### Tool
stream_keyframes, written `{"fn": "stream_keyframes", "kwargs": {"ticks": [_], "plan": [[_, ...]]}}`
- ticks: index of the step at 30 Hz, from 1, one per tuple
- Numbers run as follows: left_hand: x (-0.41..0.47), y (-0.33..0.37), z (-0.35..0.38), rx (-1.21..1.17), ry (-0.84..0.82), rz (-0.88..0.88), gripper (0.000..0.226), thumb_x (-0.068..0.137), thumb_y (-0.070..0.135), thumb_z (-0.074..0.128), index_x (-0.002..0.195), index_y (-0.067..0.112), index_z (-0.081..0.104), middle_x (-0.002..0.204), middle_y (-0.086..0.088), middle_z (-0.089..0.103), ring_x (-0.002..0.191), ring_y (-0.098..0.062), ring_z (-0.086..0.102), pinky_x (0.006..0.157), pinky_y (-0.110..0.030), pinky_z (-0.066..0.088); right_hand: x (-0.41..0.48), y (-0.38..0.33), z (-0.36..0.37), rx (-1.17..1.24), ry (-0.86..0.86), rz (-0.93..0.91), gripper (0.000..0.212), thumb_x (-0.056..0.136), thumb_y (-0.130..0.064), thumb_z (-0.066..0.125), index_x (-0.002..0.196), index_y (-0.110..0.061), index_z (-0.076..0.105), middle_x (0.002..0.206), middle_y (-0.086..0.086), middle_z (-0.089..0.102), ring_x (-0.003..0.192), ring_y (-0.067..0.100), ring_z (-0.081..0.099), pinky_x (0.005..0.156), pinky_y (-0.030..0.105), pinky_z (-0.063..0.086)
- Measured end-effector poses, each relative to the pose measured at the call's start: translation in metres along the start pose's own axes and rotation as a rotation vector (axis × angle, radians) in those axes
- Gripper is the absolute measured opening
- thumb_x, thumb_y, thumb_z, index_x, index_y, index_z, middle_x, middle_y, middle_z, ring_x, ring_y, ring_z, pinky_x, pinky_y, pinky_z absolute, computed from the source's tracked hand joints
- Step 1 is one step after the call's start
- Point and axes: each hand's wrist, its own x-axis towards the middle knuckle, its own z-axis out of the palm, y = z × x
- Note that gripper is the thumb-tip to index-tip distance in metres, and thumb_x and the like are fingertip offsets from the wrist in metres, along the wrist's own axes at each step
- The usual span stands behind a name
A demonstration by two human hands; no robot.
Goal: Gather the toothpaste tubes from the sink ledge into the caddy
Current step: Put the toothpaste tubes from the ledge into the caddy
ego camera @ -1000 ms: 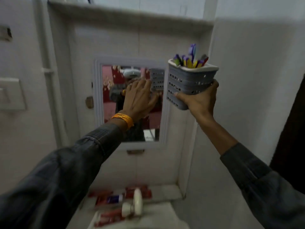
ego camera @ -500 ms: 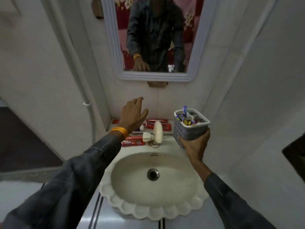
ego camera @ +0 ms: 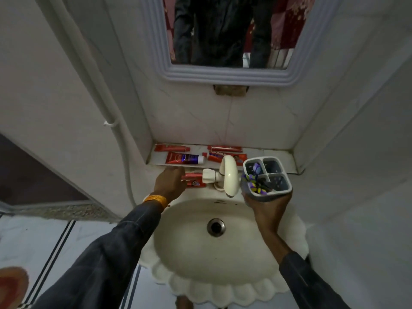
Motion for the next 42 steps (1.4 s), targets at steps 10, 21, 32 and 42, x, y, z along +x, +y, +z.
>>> {"fn": "stream_keyframes", "kwargs": {"ticks": [10,21,32,42], "plan": [[0.022,-0.014,0.03,0.12,-0.1,0.147,0.029,0.087,0.034,0.068,0.11,0.016,0.07,0.11,-0.008,0.072,0.099,-0.026,0.068,0.09,-0.037,0.055,-0.011,-0.015,0.006,0.034,0.071,0.049,0.121,0.056,0.007,0.104,0.156,-0.004,0.037,0.152,0.002,0.054,0.124,-0.021,0.058,0.106,0.008,0.051],[0.05,-0.021,-0.041,-0.032,-0.097,0.134,0.025,0.088,0.033,0.067,0.105,0.015,0.068,0.097,-0.006,0.073,0.084,-0.022,0.068,0.08,-0.038,0.058,-0.012,-0.019,0.008,0.028,0.083,0.06,0.114,0.058,0.011,0.102,0.153,0.001,0.039,0.144,0.002,0.057,0.112,-0.028,0.061,0.098,0.001,0.051],[0.079,0.153,-0.122,-0.525,-0.013,0.41,0.026,0.078,0.03,0.079,0.096,0.012,0.071,0.087,-0.002,0.076,0.075,-0.01,0.073,0.073,-0.026,0.061,0.001,-0.012,0.001,-0.045,0.027,0.079,0.117,0.055,-0.011,0.11,0.153,-0.009,0.048,0.149,0.006,0.066,0.136,0.02,0.068,0.113,0.046,0.059],[0.102,0.23,-0.022,-0.066,-0.19,0.501,0.023,0.076,0.032,0.077,0.088,0.013,0.073,0.092,-0.011,0.074,0.087,-0.027,0.067,0.073,-0.028,0.049,0.011,0.0,-0.008,-0.029,-0.066,0.098,0.116,0.058,0.001,0.105,0.156,0.004,0.044,0.152,0.012,0.061,0.13,-0.02,0.058,0.102,0.001,0.047]]}}
